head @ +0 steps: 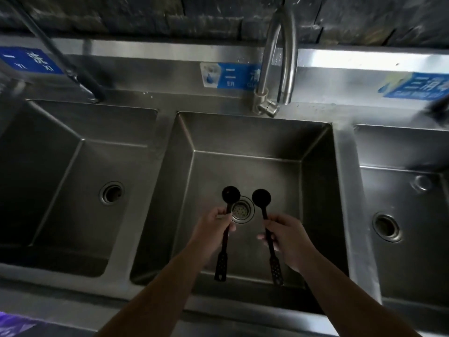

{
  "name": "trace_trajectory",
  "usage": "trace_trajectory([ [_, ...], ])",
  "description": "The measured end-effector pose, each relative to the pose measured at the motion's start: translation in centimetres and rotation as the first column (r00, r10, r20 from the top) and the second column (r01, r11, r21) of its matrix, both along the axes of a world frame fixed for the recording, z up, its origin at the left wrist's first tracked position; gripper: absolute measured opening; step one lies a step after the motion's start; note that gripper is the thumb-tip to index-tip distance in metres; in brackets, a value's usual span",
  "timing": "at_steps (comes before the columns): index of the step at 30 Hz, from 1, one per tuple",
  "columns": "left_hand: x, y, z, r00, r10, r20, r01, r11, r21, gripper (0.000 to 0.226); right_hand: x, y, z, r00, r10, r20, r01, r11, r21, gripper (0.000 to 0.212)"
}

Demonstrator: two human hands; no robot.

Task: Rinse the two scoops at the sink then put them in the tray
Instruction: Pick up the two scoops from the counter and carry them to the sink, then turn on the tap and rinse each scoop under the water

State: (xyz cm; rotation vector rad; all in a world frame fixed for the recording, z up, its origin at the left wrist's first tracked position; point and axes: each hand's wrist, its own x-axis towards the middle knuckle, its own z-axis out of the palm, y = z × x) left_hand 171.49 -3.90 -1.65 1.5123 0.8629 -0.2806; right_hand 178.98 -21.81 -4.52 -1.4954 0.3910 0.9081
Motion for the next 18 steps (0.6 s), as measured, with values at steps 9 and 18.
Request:
trace_trajectory([
  [9,2.9,2.0,-9.6,0.990,0.082,-0.119,-0.093,0.991,-0.092,0.011,0.9,2.5,-9.5,0.991,-0.127,-0.027,0.126,0.990,-0.058,0.005],
  [18,4.0,4.4,-24.3,0.973,0.023,-0.231,-0.020,1.000,0.016,0.022,2.1,2.1,-22.9,0.998,0.004,0.062,0.017,0.946,-0.324,0.028],
])
